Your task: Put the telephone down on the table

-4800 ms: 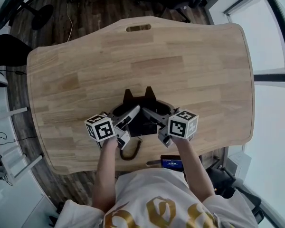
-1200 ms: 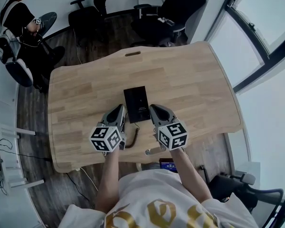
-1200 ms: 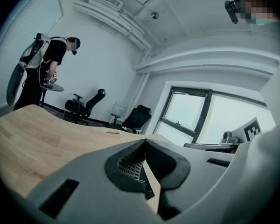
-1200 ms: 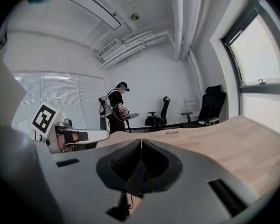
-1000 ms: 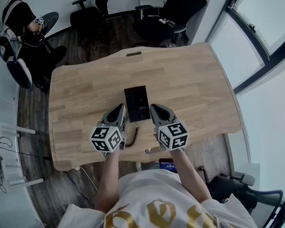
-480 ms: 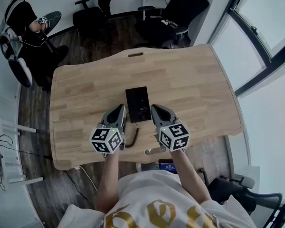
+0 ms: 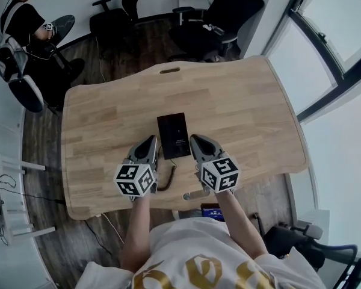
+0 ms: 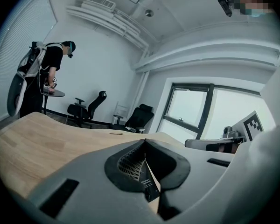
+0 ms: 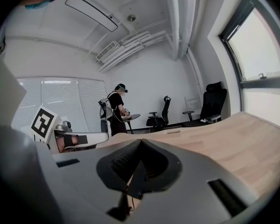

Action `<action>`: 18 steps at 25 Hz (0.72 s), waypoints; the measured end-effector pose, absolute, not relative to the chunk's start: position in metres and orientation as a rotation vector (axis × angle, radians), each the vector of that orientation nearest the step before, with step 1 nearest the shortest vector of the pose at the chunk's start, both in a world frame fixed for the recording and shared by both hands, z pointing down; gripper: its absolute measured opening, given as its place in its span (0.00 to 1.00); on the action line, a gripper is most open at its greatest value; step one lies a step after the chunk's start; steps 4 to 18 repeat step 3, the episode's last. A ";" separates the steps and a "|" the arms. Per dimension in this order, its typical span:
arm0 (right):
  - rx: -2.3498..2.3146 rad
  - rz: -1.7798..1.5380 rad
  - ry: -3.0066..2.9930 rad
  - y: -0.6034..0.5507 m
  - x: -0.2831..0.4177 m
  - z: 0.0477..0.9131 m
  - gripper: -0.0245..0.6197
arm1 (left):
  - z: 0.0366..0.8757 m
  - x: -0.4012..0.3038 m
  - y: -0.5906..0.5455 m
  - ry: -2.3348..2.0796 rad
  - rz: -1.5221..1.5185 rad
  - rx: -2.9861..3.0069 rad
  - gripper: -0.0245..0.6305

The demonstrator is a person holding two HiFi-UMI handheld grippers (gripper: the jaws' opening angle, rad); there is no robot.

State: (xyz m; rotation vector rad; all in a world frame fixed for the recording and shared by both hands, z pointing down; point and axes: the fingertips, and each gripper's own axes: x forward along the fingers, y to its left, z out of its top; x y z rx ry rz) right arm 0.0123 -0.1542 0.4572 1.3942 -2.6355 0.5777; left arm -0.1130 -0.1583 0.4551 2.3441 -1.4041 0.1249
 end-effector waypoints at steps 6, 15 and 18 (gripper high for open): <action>1.395 0.583 -2.629 -0.159 0.017 0.459 0.06 | 0.456 -0.110 -0.163 -1.397 0.118 2.341 0.05; 1.395 0.583 -2.629 -0.159 0.017 0.459 0.06 | 0.456 -0.110 -0.163 -1.397 0.118 2.341 0.05; 1.395 0.583 -2.629 -0.159 0.017 0.459 0.06 | 0.456 -0.110 -0.163 -1.397 0.118 2.341 0.05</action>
